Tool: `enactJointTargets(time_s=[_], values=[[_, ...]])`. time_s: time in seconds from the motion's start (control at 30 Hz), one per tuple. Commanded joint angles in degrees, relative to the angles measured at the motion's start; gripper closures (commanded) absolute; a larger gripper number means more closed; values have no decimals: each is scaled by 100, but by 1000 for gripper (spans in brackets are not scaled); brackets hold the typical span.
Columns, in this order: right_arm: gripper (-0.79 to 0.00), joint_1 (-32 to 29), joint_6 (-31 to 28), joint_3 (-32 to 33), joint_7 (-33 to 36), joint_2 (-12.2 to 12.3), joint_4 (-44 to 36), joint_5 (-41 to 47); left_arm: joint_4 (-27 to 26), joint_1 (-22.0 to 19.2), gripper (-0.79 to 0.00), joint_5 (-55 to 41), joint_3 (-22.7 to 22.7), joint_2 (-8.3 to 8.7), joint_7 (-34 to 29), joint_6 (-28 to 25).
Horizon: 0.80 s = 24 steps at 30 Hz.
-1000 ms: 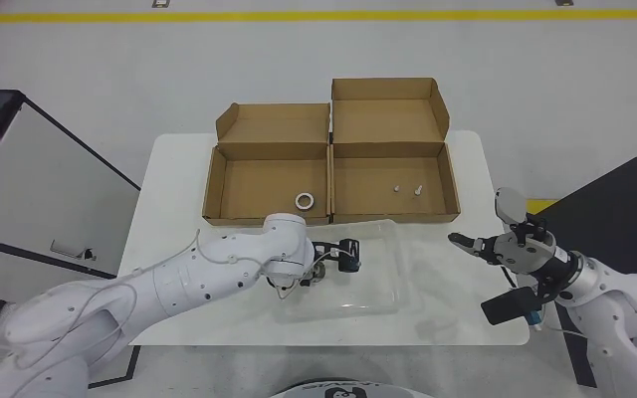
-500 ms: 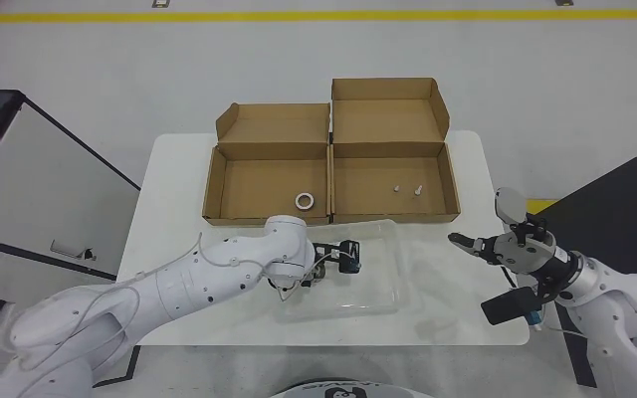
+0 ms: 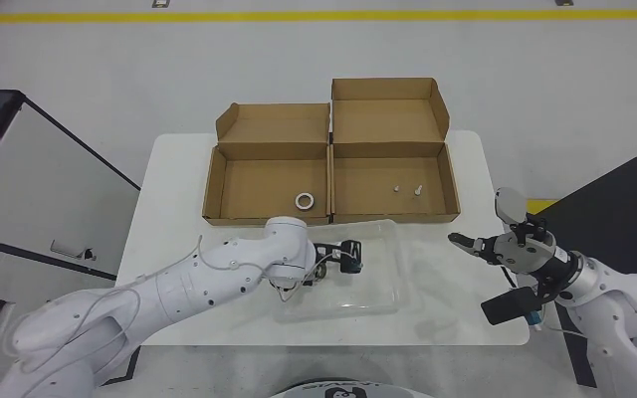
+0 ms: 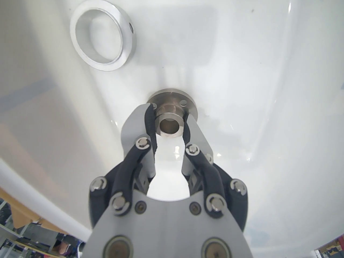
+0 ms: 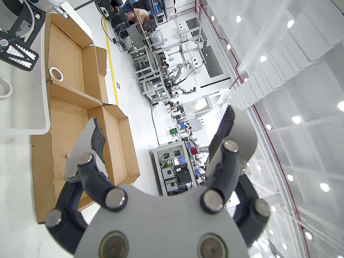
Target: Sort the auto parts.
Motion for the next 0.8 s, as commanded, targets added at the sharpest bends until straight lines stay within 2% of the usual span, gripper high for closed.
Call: enactJointTargets(time_s=[0.0,0.23,0.47,0.6,0.77], values=[[-785,0,0,0,0,0,0,0,-113,-2,0,-37,-77,24,-82,-12],[-785,0,0,0,0,0,0,0,-836,-75,0,-375,-496,202,-428,-82],[-785,0,0,0,0,0,0,0,-1508,-150,0,-890,-1014,542,-363,-147],[-785,0,0,0,0,0,0,0,-1719,74,0,-1147,-1652,780,59,-431],[-785,0,0,0,0,0,0,0,-1769,645,0,-1203,-2504,1104,795,-886]])
